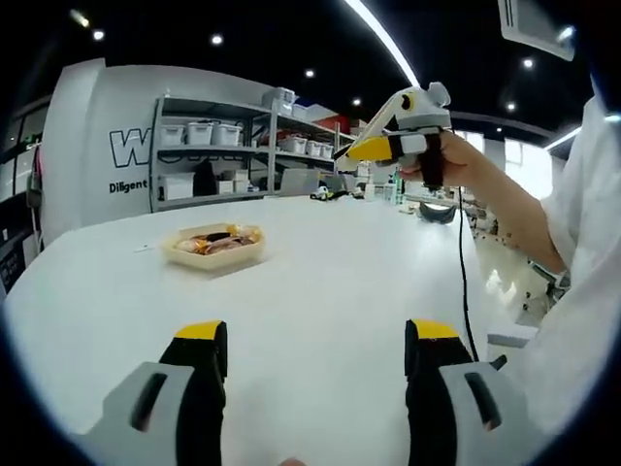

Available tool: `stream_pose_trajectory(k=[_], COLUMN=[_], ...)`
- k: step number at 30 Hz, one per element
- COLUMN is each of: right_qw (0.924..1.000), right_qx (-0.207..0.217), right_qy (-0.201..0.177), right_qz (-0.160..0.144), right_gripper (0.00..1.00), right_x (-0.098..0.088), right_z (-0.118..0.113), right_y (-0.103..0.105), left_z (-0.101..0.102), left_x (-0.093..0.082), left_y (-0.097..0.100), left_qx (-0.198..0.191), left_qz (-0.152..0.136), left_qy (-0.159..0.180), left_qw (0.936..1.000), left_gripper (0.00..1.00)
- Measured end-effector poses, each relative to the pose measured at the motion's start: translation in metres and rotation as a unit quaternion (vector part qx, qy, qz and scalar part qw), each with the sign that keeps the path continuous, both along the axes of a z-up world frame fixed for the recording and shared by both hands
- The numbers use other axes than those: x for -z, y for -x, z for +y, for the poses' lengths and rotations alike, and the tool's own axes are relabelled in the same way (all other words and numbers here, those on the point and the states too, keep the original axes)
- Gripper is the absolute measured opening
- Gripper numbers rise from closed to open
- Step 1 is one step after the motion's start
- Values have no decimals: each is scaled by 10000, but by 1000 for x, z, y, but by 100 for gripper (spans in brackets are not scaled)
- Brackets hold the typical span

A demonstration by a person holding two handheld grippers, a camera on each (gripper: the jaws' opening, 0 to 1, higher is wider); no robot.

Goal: Place the target food into the container with the food tongs after gripping and lifting it, then release it inside without dropping or visibly crushing the food.

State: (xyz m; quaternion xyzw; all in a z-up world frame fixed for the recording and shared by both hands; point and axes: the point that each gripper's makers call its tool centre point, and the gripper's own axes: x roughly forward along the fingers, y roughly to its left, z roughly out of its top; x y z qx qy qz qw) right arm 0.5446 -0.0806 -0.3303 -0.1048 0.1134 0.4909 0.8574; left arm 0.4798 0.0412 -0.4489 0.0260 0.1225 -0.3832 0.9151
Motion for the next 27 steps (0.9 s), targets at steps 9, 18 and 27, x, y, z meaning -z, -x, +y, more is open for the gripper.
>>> stream_pose_trajectory(k=[9,18,27], right_qw=[9999,9997,9978], right_qx=[117,-6,-455], right_qy=[-59,-228,-376], right_qz=[-26,5,313], right_gripper=[17,17,18], right_x=[-2,12,45], right_z=[-9,-2,28], right_y=[33,44,42], left_z=[-2,2,16], left_x=[-3,-2,1], left_y=[9,10,4], left_qx=[67,54,-85], left_qz=[-69,-55,-16], left_qy=[-25,-61,-130], left_qw=[10000,10000,9999], left_gripper=[74,74,72])
